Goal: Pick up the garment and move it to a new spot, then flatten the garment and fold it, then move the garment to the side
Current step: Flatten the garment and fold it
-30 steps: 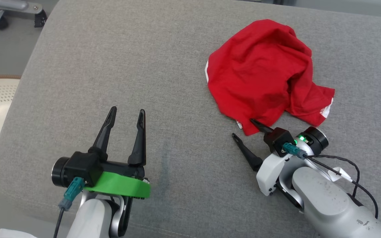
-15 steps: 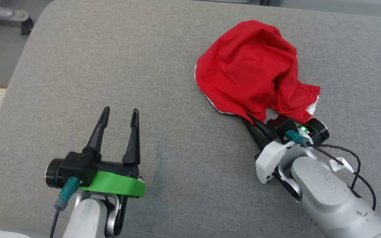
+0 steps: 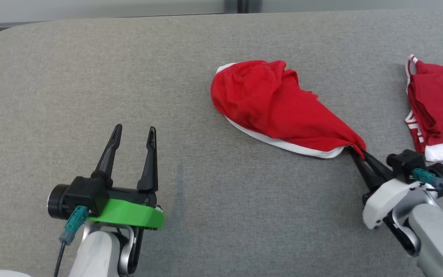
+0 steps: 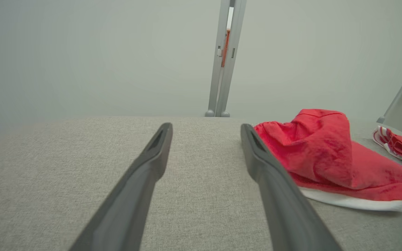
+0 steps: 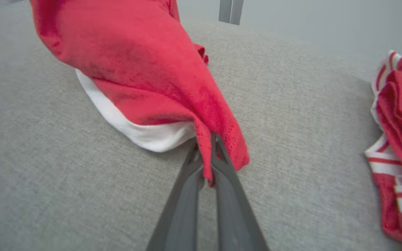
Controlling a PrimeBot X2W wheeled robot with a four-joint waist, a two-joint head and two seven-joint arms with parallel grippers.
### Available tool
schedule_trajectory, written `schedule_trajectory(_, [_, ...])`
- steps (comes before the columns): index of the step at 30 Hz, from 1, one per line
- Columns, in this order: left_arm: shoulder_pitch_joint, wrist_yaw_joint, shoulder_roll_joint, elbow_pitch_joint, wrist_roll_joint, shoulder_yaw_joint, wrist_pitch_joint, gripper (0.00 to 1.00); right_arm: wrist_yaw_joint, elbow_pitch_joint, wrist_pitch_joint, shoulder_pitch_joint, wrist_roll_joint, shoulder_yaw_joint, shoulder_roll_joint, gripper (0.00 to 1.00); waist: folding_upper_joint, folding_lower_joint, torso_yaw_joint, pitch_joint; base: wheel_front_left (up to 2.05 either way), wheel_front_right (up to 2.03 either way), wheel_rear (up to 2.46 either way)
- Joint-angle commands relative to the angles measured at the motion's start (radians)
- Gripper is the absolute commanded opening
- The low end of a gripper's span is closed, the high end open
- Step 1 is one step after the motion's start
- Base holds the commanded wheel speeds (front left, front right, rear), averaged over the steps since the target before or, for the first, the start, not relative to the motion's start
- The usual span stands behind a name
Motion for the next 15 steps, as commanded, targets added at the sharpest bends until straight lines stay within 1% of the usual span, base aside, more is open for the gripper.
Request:
schedule_trajectory(1, [-0.013, -0.003, 0.002, 0.002, 0.008, 0.001, 0.0, 1.0, -0.001, -0.008, 0.01, 0.022, 0.014, -0.022, -0.032, 0.0, 0.0, 0.0, -0.045, 0.009, 0.0, 0.0, 0.0])
schedule_trajectory(4, [-0.023, -0.004, 0.002, 0.004, 0.009, 0.0, 0.0, 1.0, -0.001, -0.007, 0.029, 0.046, 0.025, -0.062, -0.045, 0.0, 0.0, 0.0, -0.057, 0.019, 0.0, 0.0, 0.0])
schedule_trajectory(7, [-0.026, -0.006, 0.002, 0.011, 0.011, -0.004, 0.0, 1.0, -0.001, 0.008, 0.041, 0.05, -0.008, -0.095, -0.041, 0.0, 0.0, 0.0, -0.062, 0.028, 0.0, 0.0, 0.0])
schedule_trajectory(8, [-0.028, -0.008, 0.002, 0.013, 0.011, -0.005, 0.0, 1.0, -0.001, 0.009, 0.034, 0.045, -0.019, -0.107, -0.03, 0.42, 0.0, 0.0, -0.063, 0.03, 0.0, 0.0, 0.0])
schedule_trajectory(9, [-0.03, -0.009, 0.002, 0.016, 0.012, -0.007, 0.0, 1.0, -0.001, 0.005, 0.028, 0.042, -0.027, -0.116, -0.012, 1.0, 0.0, 0.0, -0.063, 0.031, 0.0, 0.0, 0.0])
schedule_trajectory(12, [-0.032, -0.01, 0.002, 0.019, 0.013, -0.008, 0.0, 1.0, -0.001, -0.03, 0.009, 0.032, -0.043, -0.119, 0.021, 1.0, 0.0, 0.0, -0.062, 0.029, 0.0, 0.0, 0.0])
schedule_trajectory(15, [-0.033, -0.011, 0.002, 0.015, 0.016, 0.001, 0.0, 1.0, -0.001, -0.106, -0.009, 0.029, -0.037, -0.106, 0.051, 1.0, 0.0, 0.0, -0.061, 0.022, 0.0, 0.0, 0.0])
